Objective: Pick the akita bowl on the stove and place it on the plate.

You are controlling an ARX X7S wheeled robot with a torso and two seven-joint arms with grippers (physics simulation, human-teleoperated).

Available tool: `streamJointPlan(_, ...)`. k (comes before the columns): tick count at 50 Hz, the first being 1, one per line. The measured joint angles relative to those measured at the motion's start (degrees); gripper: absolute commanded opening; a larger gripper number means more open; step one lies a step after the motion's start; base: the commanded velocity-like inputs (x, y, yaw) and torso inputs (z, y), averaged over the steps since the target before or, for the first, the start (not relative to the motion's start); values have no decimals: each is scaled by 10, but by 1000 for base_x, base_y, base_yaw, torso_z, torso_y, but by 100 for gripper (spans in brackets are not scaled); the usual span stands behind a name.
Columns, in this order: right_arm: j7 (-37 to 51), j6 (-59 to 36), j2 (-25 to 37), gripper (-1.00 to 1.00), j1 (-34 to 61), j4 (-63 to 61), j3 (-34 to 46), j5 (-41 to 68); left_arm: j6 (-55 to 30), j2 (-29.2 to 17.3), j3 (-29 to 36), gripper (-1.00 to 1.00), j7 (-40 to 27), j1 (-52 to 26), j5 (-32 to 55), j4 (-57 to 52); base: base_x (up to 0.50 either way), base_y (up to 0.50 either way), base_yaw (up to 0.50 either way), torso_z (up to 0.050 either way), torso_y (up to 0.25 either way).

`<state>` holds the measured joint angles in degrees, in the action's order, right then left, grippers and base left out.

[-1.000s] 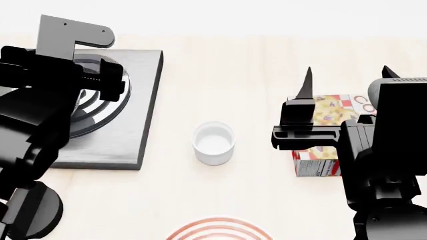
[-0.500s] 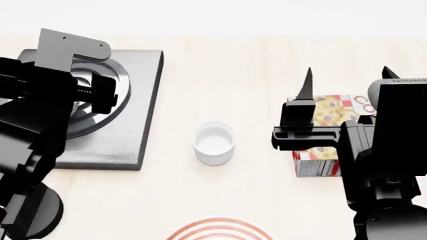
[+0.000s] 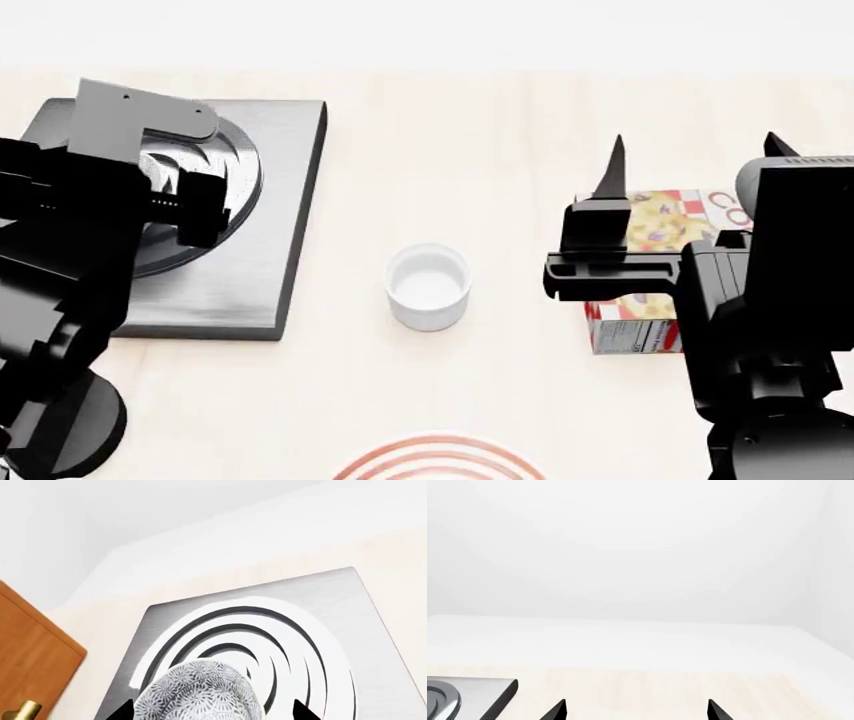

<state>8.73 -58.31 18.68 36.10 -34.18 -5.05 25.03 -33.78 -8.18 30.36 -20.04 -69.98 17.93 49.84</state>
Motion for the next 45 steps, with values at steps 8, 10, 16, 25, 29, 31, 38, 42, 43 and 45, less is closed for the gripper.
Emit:
streamJointPlan(8, 1, 2, 1, 100, -1, 1, 1, 1, -3, -3, 0, 100, -2, 10, 3, -2, 0, 0, 0, 0, 0)
streamJointPlan(10, 1, 3, 1, 100, -1, 1, 1, 1, -3, -3, 0, 100, -2, 12, 4, -2, 0, 0, 0, 0, 0)
streamJointPlan(16, 2, 5, 2, 100, -2, 3, 2, 2, -5, -6, 1, 100, -3, 16, 5, -3, 0, 0, 0, 0, 0)
streamJointPlan(25, 4, 5, 3, 100, -2, 2, 3, 4, -5, -8, 4, 100, -4, 21, 6, -2, 0, 0, 0, 0, 0)
streamJointPlan(29, 5, 4, 4, 100, -2, 1, 3, 6, -6, -9, 5, 100, -4, 23, 6, 0, 0, 0, 0, 0, 0)
streamJointPlan(31, 5, 4, 4, 100, -2, 1, 3, 6, -6, -10, 5, 100, -4, 23, 6, 1, 0, 0, 0, 0, 0)
streamJointPlan(38, 7, 2, 5, 100, -1, 0, 3, 8, -1, -10, 8, 100, -2, 22, 4, 11, 0, 0, 0, 0, 0)
streamJointPlan(42, 7, 3, 6, 100, -1, 0, 4, 9, 0, -11, 10, 100, -1, 22, 4, 13, 0, 0, 0, 0, 0)
streamJointPlan(43, 7, 3, 6, 100, -1, 0, 4, 9, 0, -11, 11, 100, -1, 22, 3, 14, 0, 0, 0, 0, 0)
streamJointPlan(45, 8, 3, 6, 100, -1, 1, 4, 10, 2, -12, 12, 100, 0, 22, 3, 17, 0, 0, 0, 0, 0)
